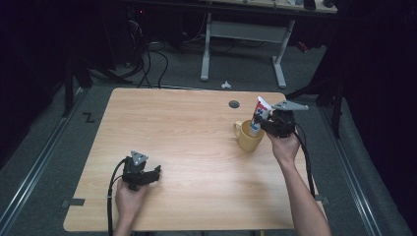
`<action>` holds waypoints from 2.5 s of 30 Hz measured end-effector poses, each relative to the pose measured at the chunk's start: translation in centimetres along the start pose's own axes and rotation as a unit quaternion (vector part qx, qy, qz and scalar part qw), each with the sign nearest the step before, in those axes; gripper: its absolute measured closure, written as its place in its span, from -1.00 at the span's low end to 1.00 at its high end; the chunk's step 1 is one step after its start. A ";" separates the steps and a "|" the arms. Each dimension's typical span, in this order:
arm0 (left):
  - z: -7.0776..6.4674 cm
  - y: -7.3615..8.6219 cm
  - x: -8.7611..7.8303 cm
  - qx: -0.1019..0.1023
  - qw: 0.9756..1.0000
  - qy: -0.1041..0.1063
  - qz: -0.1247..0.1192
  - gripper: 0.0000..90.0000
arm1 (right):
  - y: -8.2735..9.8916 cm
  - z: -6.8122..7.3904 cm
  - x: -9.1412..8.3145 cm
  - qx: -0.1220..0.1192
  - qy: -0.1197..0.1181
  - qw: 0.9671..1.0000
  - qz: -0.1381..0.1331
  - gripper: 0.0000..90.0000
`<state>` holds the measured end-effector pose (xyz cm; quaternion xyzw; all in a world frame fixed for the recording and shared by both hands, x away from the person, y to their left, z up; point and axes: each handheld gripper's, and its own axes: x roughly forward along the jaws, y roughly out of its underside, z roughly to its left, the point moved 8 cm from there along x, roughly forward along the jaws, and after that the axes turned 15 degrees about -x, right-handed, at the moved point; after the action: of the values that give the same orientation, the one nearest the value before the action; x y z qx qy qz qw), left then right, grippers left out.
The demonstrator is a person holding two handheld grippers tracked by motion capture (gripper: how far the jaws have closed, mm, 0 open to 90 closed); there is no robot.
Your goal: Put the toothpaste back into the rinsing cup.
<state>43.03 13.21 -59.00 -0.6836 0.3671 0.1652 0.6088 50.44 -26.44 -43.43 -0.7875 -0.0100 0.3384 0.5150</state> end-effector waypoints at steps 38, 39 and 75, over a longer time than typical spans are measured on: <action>0.0 0.0 0.0 0.000 1.000 0.000 0.000 -0.44 | 2.6 0.4 2.9 0.010 -0.003 0.999 0.035 0.49; 0.0 0.0 0.0 0.000 1.000 0.000 0.000 -0.44 | 2.7 0.5 3.0 0.010 -0.004 0.999 0.036 0.49; 0.0 0.0 0.0 0.000 1.000 0.000 0.000 -0.44 | 4.3 1.3 4.4 0.006 -0.014 0.998 0.059 0.48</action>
<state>43.02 13.21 -59.00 -0.6834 0.3673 0.1651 0.6089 51.70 -25.81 -49.54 -0.7785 0.0315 0.3795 0.4988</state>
